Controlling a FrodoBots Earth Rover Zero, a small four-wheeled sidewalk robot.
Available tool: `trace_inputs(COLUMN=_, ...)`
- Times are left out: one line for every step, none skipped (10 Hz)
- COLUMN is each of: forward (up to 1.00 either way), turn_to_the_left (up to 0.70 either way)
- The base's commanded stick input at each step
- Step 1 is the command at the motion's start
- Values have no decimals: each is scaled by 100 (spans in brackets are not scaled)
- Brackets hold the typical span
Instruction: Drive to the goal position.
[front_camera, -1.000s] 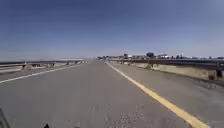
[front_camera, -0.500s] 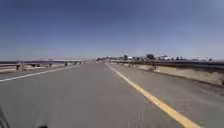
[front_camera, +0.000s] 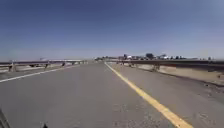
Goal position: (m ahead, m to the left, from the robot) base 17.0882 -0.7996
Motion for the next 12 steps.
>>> trace_inputs(forward=100, turn_to_the_left=0)
trace_inputs(forward=100, turn_to_the_left=0)
trace_inputs(forward=100, turn_to_the_left=0)
trace_inputs(forward=100, turn_to_the_left=0)
trace_inputs(forward=100, turn_to_the_left=0)
trace_inputs(forward=100, turn_to_the_left=0)
trace_inputs(forward=100, turn_to_the_left=0)
trace_inputs(forward=100, turn_to_the_left=0)
trace_inputs(forward=100, turn_to_the_left=0)
trace_inputs(forward=100, turn_to_the_left=0)
trace_inputs(forward=100, turn_to_the_left=0)
trace_inputs(forward=100, turn_to_the_left=0)
